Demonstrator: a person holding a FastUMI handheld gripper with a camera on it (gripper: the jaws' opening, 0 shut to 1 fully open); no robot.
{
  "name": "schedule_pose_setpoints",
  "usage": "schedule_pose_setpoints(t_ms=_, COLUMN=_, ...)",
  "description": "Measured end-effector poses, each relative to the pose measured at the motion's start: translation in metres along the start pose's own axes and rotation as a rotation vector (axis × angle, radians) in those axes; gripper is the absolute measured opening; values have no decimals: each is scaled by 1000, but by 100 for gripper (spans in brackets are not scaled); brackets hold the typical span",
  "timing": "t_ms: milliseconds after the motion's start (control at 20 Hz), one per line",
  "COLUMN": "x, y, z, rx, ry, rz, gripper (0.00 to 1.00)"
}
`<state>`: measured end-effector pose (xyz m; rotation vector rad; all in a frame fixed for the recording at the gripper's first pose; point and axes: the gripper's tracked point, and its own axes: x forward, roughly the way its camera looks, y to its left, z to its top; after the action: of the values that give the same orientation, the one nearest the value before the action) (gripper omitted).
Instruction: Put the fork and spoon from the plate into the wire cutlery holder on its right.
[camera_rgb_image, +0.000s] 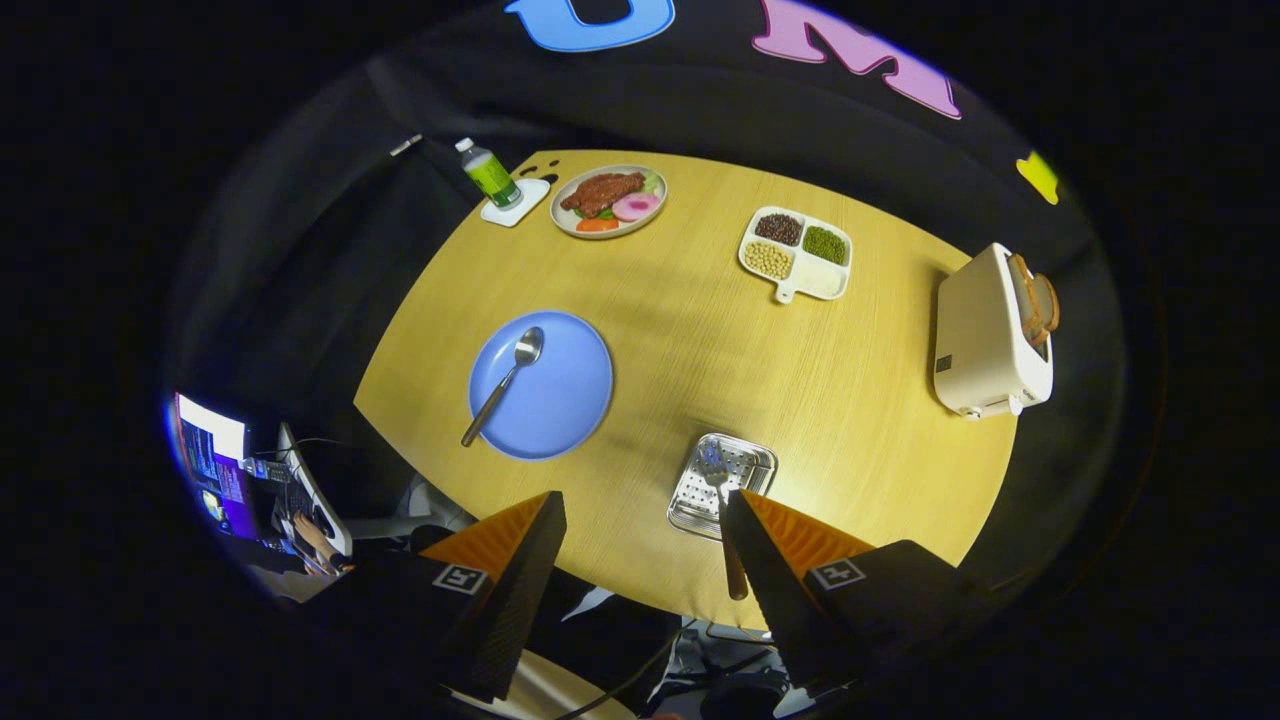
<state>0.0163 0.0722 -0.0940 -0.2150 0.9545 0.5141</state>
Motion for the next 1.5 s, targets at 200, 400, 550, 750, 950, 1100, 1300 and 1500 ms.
schedule_pose_setpoints(t_ms=200, x=-14, y=27, z=0, rx=-15, ry=-172, rz=-19, gripper=100)
schedule_pose_setpoints(t_ms=400, x=-4, y=65, z=-4, rx=34, ry=-236, rz=43, gripper=100)
schedule_pose_setpoints(t_ms=550, x=19, y=98, z=-9, rx=54, ry=-218, rz=86, gripper=99)
schedule_pose_setpoints(t_ms=750, x=51, y=120, z=3, rx=51, ry=-225, rz=78, gripper=99)
schedule_pose_setpoints(t_ms=950, x=91, y=144, z=23, rx=107, ry=-235, rz=83, gripper=99)
schedule_pose_setpoints(t_ms=1100, x=124, y=159, z=19, rx=118, ry=-162, rz=90, gripper=99)
schedule_pose_setpoints(t_ms=1300, x=169, y=174, z=8, rx=148, ry=-59, rz=80, gripper=98)
schedule_pose_setpoints(t_ms=1500, x=204, y=186, z=2, rx=207, ry=8, rz=68, gripper=88)
